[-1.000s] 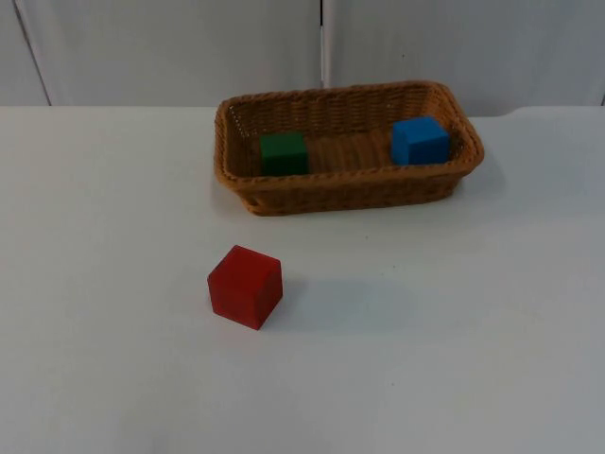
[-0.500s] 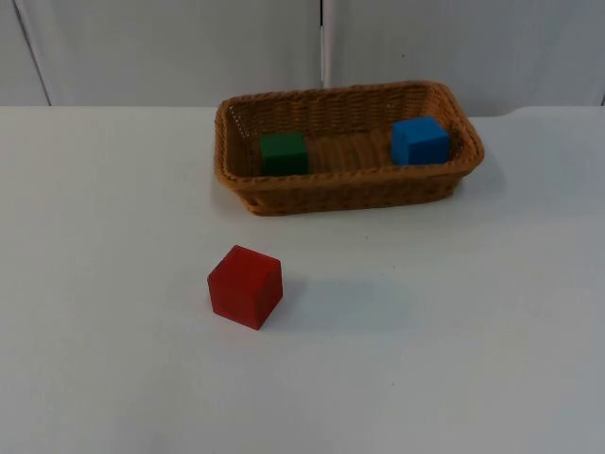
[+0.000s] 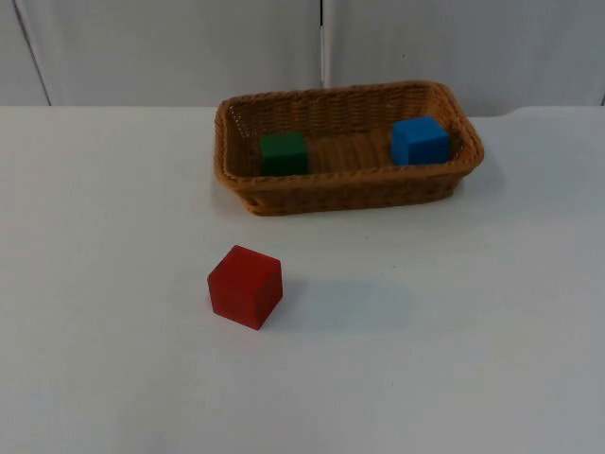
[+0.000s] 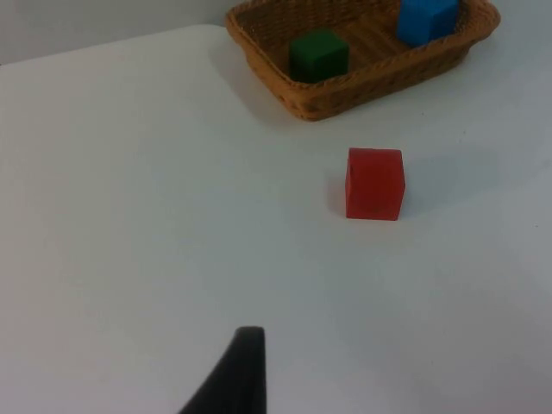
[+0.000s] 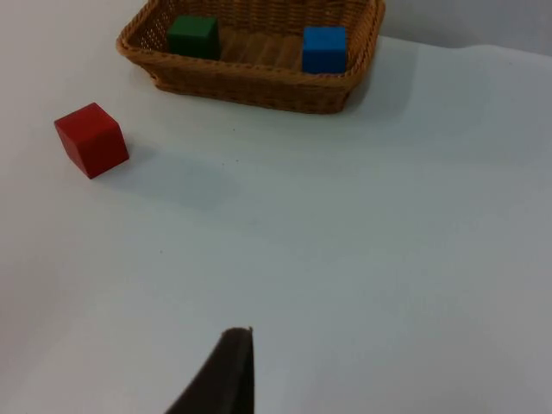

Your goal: Pick up one cube with each hand and place exactly two cubes into the same basket, leaving the remaining cube outside.

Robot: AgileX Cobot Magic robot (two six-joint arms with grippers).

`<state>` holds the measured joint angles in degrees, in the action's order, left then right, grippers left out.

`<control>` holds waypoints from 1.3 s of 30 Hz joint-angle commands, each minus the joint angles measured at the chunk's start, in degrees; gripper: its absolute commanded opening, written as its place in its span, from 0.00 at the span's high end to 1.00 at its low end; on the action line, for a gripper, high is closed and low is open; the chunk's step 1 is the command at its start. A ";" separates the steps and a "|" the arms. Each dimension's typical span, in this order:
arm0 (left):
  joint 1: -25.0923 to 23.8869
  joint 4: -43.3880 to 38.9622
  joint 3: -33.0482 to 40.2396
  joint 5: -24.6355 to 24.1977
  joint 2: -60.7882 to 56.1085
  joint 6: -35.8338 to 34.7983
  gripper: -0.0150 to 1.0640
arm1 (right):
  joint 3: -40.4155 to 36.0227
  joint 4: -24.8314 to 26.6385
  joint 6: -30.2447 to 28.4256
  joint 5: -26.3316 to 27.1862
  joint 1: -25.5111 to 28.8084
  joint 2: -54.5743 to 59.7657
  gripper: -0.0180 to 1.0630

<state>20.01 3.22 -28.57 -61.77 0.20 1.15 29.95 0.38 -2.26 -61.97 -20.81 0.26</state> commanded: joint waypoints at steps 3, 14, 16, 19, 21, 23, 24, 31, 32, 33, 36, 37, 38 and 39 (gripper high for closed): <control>0.01 -0.10 0.23 0.20 -0.20 -0.42 0.01 | -0.43 0.14 0.08 0.23 1.48 -0.26 0.01; 0.01 -0.10 0.23 0.20 -0.20 -0.42 0.01 | -0.43 0.14 0.08 0.23 10.41 -0.26 0.01; 0.01 -0.10 0.23 0.20 -0.20 -0.42 0.01 | -0.43 0.14 0.08 0.23 12.38 -0.26 0.01; 0.01 -0.10 0.23 0.20 -0.20 -0.42 0.01 | -0.43 0.14 0.08 0.23 14.06 -0.26 0.01; 0.01 -0.10 0.23 0.20 -0.20 -0.42 0.01 | -0.43 0.14 0.08 0.23 15.81 -0.26 0.01; 0.01 -0.10 0.23 0.20 -0.20 -0.42 0.01 | -0.43 0.14 0.08 0.23 17.45 -0.26 0.01; 0.01 -0.10 0.23 0.20 -0.20 -0.42 0.01 | -0.43 0.14 0.08 0.23 18.03 -0.26 0.01; 0.01 -0.10 0.23 0.20 -0.20 -0.42 0.01 | -0.43 0.15 0.08 0.23 18.95 -0.26 0.01; 0.01 -0.10 0.23 0.20 -0.20 -0.42 0.01 | -0.43 0.15 0.08 0.23 18.95 -0.26 0.01; 0.01 -0.10 0.23 0.20 -0.20 -0.42 0.01 | -0.43 0.15 0.08 0.23 18.95 -0.26 0.01; 0.01 -0.10 0.23 0.20 -0.20 -0.42 0.01 | -0.43 0.15 0.08 0.23 18.95 -0.26 0.01; 0.01 -0.10 0.23 0.20 -0.20 -0.42 0.01 | -0.43 0.15 0.08 0.23 18.95 -0.26 0.01; 0.01 -0.10 0.23 0.20 -0.20 -0.42 0.01 | -0.43 0.15 0.08 0.23 18.95 -0.26 0.01; 0.01 -0.10 0.23 0.20 -0.20 -0.42 0.01 | -0.43 0.15 0.08 0.23 18.95 -0.26 0.01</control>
<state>20.01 3.22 -28.57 -61.77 0.20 1.15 29.95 0.38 -2.37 -61.97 -2.25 0.26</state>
